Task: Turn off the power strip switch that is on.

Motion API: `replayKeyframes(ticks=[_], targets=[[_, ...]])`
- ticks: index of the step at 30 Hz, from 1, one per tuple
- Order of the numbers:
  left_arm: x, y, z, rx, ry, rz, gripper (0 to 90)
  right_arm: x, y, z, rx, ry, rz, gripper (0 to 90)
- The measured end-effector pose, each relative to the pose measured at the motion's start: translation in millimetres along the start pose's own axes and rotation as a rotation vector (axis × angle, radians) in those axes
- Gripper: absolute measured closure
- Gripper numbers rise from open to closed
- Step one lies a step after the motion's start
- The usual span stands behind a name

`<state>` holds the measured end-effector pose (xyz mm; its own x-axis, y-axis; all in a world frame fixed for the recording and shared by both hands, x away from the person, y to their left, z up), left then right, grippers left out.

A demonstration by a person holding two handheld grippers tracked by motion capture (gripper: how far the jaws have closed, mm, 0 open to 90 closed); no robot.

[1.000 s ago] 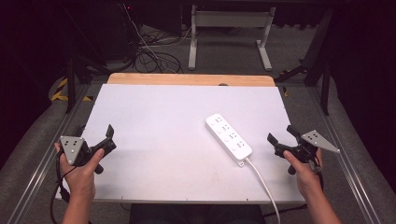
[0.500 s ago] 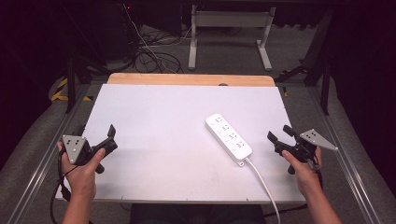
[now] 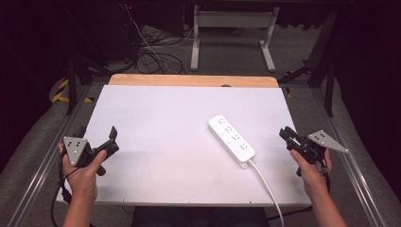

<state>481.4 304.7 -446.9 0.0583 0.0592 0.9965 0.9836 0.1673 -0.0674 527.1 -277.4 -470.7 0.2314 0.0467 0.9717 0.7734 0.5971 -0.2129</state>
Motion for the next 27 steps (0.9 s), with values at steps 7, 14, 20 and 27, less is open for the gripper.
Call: replayKeyframes(ticks=[7,14,20,27], targets=[[0.0,-0.4,-0.8,-0.002,0.005,0.000,1.9,15.9,-2.2,9.7,0.038,0.018,0.062,90.0],[-0.4,-0.4,-0.9,-0.005,0.001,0.003,2.1,28.0,5.3,22.9,0.098,0.017,0.086,90.0],[-0.4,-0.3,-0.9,-0.006,0.001,0.003,2.2,36.6,15.5,41.7,0.187,0.015,0.120,90.0],[-0.7,-0.1,-0.1,-0.003,0.002,0.005,2.2,39.3,34.8,62.1,0.256,-0.013,0.167,90.0]])
Point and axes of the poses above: each handheld gripper's, and its own axes: y roughly forward along the jaws, x roughly out of its top, z roughly to its left, the point moved 8 cm from there along y, roughly forward along the jaws, and after that the axes turned 11 degrees about x, right-handed, at the moved point
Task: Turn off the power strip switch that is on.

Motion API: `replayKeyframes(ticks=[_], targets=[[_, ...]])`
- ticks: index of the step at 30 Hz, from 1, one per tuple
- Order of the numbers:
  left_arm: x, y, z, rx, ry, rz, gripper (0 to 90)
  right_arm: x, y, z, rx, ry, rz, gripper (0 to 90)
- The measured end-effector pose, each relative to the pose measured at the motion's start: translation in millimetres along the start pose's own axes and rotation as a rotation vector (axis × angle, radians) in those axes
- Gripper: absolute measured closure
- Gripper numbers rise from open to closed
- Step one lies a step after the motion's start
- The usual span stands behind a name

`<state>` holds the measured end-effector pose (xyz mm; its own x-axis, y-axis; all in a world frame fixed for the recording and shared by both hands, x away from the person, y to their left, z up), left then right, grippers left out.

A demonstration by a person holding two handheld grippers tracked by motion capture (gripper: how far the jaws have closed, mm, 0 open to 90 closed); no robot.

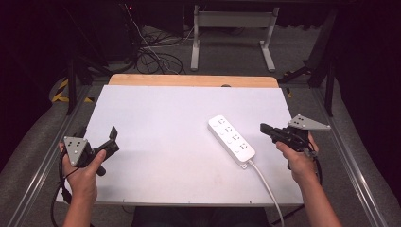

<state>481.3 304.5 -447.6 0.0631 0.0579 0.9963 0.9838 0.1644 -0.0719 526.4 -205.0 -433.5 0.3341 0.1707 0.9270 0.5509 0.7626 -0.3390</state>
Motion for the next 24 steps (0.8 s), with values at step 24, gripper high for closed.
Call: replayKeyframes(ticks=[24], targets=[[-1.1,0.0,-0.6,-0.004,0.011,0.002,2.5,-14.6,43.7,20.8,0.112,-0.033,0.200,90.0]])
Point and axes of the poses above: each handheld gripper's, and its own axes: y roughly forward along the jaws, x roughly out of its top, z roughly to its left, the point moved 8 cm from there along y, roughly forward along the jaws, and after that the axes turned 11 degrees about x, right-handed, at the moved point
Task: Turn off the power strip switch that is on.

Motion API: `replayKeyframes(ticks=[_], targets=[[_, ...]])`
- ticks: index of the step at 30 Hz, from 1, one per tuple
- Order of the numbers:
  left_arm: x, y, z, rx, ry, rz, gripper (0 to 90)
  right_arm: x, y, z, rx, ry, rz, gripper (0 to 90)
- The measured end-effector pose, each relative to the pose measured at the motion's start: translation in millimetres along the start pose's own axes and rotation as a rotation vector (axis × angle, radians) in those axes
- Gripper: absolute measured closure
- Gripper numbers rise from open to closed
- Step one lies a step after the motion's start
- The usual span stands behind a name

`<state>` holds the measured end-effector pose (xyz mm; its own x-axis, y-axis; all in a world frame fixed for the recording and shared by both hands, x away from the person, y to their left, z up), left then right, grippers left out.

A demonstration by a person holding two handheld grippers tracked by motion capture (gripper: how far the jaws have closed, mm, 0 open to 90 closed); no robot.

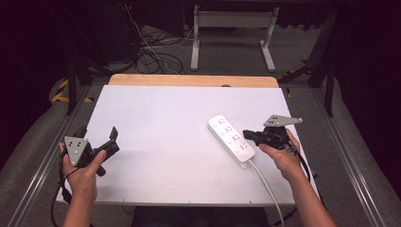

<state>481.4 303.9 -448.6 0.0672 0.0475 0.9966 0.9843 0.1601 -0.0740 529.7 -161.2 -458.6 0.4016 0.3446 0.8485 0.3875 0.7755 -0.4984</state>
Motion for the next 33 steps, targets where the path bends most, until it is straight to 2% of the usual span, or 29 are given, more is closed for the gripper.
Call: replayKeyframes(ticks=[2,4,7,8,11,16,23,33], targets=[[0.0,0.0,-0.2,-0.002,0.003,-0.001,2.6,-3.2,8.2,1.9,0.010,0.002,0.044,90.0],[-0.5,0.0,-0.7,-0.004,0.005,0.002,2.6,-4.3,11.0,2.7,0.015,0.004,0.060,90.0],[-0.8,0.0,-1.1,-0.008,0.007,0.003,2.7,-9.3,19.4,4.8,0.024,0.011,0.117,90.0],[-0.7,-0.1,-1.3,-0.009,0.005,0.003,2.8,-14.1,24.2,5.8,0.026,0.015,0.161,90.0],[-1.0,0.0,-1.6,-0.011,0.004,0.005,3.0,-20.3,28.8,5.9,0.027,0.024,0.205,90.0],[-1.1,0.0,-1.8,-0.013,0.006,0.005,3.1,-25.1,32.2,5.5,0.027,0.029,0.236,90.0],[-1.4,-0.1,-1.8,-0.013,0.001,0.006,3.2,-33.9,39.7,4.1,-0.001,0.018,0.299,90.0],[-1.6,-0.5,-1.7,-0.014,0.004,0.008,3.4,-36.6,41.8,2.7,-0.013,0.034,0.299,90.0]])
Point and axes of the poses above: each handheld gripper's, and its own axes: y roughly forward along the jaws, x roughly out of its top, z roughly to its left, the point moved 8 cm from there along y, roughly forward along the jaws, and after that the axes turned 11 degrees about x, right-handed, at the moved point
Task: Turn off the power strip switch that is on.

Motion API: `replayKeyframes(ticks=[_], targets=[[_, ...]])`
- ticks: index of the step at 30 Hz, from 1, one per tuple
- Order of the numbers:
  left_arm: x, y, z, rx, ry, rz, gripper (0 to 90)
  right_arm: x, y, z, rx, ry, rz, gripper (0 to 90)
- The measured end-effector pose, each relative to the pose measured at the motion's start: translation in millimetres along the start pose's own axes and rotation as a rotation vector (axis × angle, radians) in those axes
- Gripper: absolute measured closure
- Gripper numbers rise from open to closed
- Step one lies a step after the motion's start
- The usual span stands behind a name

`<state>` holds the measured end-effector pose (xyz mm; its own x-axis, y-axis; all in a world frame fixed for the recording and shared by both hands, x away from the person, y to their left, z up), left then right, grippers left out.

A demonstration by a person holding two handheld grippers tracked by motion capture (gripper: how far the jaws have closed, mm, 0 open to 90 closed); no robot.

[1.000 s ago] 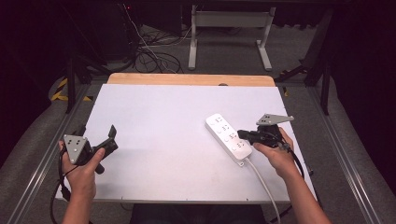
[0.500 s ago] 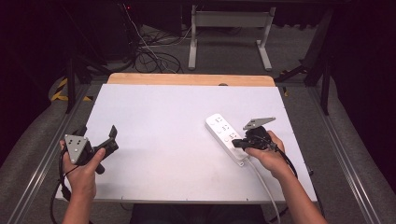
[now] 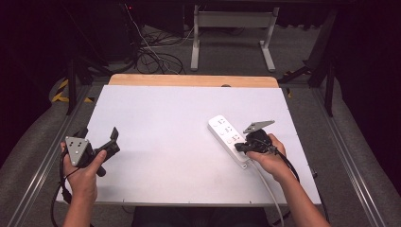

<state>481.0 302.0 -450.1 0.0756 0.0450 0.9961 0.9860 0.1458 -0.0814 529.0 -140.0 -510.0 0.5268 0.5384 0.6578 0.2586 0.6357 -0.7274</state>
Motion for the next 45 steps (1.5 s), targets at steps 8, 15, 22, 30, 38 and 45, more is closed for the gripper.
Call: replayKeyframes(ticks=[8,15,22,30,38,45], targets=[[-0.1,-0.4,0.2,-0.002,0.001,-0.001,3.5,-0.8,1.1,1.3,-0.001,-0.008,0.006,90.0],[-0.2,-0.6,0.0,-0.002,0.001,0.000,3.5,-0.7,1.4,2.1,-0.010,-0.001,0.006,90.0],[-0.4,-0.8,0.2,-0.002,-0.001,0.000,3.5,-0.8,1.2,1.8,-0.011,0.008,0.008,90.0],[-0.4,-1.2,0.2,-0.001,-0.003,0.000,3.6,-0.9,1.5,2.4,-0.015,0.005,0.006,90.0],[-0.7,-1.2,0.4,-0.001,-0.002,0.001,3.6,-1.4,1.9,2.5,-0.018,0.007,0.008,90.0],[-0.4,-2.3,2.2,0.003,-0.004,0.000,3.6,-2.3,3.0,2.3,-0.026,0.015,-0.008,90.0]])
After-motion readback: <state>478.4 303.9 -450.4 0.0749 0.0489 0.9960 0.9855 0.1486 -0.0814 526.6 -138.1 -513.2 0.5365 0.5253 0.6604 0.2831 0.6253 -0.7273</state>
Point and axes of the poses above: each handheld gripper's, and its own axes: y roughly forward along the jaws, x roughly out of its top, z roughly to its left, the point moved 8 cm from there along y, roughly forward along the jaws, and after that the axes turned 11 degrees about x, right-handed, at the moved point
